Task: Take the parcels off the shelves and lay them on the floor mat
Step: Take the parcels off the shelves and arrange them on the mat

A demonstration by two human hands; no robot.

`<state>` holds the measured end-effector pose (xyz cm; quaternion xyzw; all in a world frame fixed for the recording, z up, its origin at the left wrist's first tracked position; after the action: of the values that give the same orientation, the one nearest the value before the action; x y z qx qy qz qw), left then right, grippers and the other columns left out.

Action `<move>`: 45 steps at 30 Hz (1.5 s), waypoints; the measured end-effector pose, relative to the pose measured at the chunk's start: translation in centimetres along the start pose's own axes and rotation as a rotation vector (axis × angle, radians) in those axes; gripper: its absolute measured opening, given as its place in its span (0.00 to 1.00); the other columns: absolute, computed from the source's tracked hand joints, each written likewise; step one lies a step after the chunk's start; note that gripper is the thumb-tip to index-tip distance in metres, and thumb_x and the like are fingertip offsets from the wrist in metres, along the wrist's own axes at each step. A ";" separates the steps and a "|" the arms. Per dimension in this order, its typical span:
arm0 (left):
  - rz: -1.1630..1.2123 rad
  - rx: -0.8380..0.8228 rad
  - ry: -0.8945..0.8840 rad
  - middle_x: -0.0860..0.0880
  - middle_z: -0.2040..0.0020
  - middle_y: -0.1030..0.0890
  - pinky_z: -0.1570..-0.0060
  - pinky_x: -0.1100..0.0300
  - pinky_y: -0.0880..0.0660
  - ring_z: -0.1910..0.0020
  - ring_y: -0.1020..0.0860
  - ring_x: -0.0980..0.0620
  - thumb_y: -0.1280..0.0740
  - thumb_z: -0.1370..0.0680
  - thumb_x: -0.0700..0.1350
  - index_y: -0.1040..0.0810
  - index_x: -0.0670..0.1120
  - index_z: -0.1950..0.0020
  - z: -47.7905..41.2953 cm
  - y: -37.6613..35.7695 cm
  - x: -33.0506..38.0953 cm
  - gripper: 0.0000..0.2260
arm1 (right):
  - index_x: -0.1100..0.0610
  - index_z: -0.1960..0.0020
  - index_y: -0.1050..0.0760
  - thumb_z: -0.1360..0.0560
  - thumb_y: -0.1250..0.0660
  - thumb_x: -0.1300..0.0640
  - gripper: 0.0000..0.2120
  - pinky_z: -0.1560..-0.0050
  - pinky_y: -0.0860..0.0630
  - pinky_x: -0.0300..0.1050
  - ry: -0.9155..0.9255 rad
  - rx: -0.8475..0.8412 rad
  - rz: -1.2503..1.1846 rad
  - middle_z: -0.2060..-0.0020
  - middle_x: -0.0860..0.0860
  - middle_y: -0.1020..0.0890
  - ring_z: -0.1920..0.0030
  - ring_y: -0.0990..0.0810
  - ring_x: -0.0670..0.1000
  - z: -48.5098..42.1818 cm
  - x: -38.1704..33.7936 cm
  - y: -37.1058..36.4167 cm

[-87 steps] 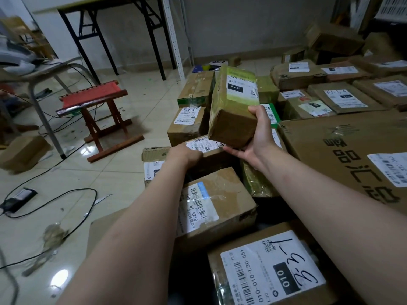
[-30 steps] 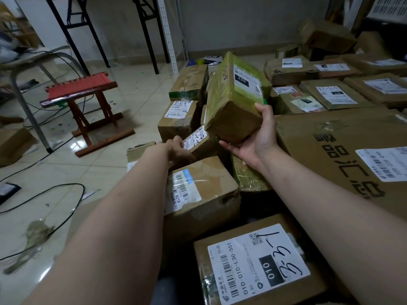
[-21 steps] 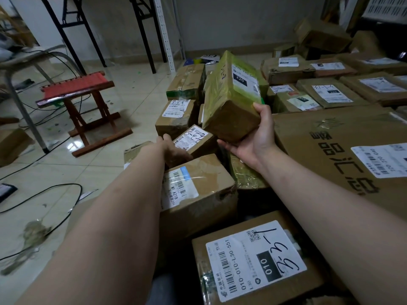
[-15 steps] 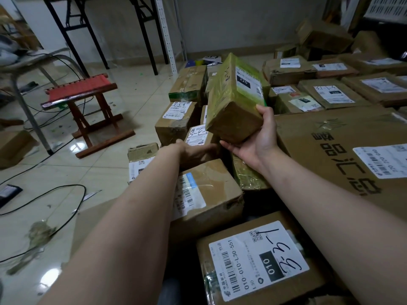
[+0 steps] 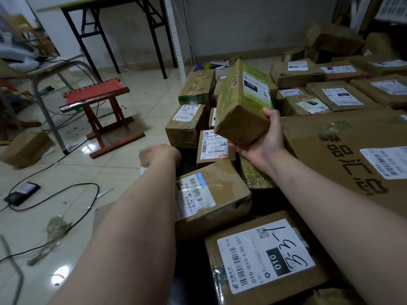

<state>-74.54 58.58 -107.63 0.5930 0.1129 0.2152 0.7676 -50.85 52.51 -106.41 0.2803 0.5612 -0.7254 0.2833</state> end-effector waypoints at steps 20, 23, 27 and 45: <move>0.319 -0.098 -0.147 0.38 0.28 0.35 0.31 0.43 0.32 0.28 0.35 0.37 0.20 0.35 0.56 0.50 0.47 0.22 1.1 -1.3 0.9 0.52 | 0.54 0.37 0.24 0.26 0.39 0.38 0.26 0.45 0.22 0.58 0.022 -0.033 -0.010 0.42 0.60 0.17 0.40 0.20 0.63 -0.2 0.3 0.2; 0.381 -0.168 -0.202 0.38 0.26 0.36 0.31 0.42 0.33 0.28 0.34 0.37 0.21 0.33 0.56 0.48 0.44 0.22 0.7 -1.3 1.0 0.50 | 0.54 0.36 0.24 0.26 0.39 0.38 0.26 0.46 0.22 0.57 0.012 -0.025 -0.005 0.43 0.59 0.17 0.40 0.20 0.63 0.0 0.2 0.2; 0.471 -0.149 -0.184 0.39 0.25 0.36 0.32 0.45 0.33 0.27 0.35 0.37 0.21 0.33 0.58 0.48 0.42 0.22 0.7 -1.0 0.4 0.51 | 0.54 0.35 0.25 0.27 0.37 0.37 0.28 0.50 0.20 0.56 -0.004 -0.008 0.042 0.43 0.59 0.17 0.42 0.20 0.63 0.4 0.3 -0.1; -0.015 -0.535 -0.444 0.43 0.26 0.31 0.32 0.36 0.33 0.30 0.30 0.39 0.37 0.45 0.81 0.38 0.51 0.22 13.6 5.7 -2.4 0.58 | 0.53 0.35 0.24 0.30 0.37 0.37 0.29 0.45 0.21 0.61 0.000 -0.099 0.253 0.41 0.59 0.18 0.41 0.19 0.61 3.7 0.2 -3.6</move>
<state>-72.00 46.90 -98.69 0.4022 -0.1129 0.0972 0.9034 -53.89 49.60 -103.42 0.3343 0.5567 -0.6552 0.3861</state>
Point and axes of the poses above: each hand's wrist, its own z-axis away from the middle knuckle, its own y-axis out of the back of the hand, x = y × z, the point moved 2 cm from there along -z, towards the middle knuckle
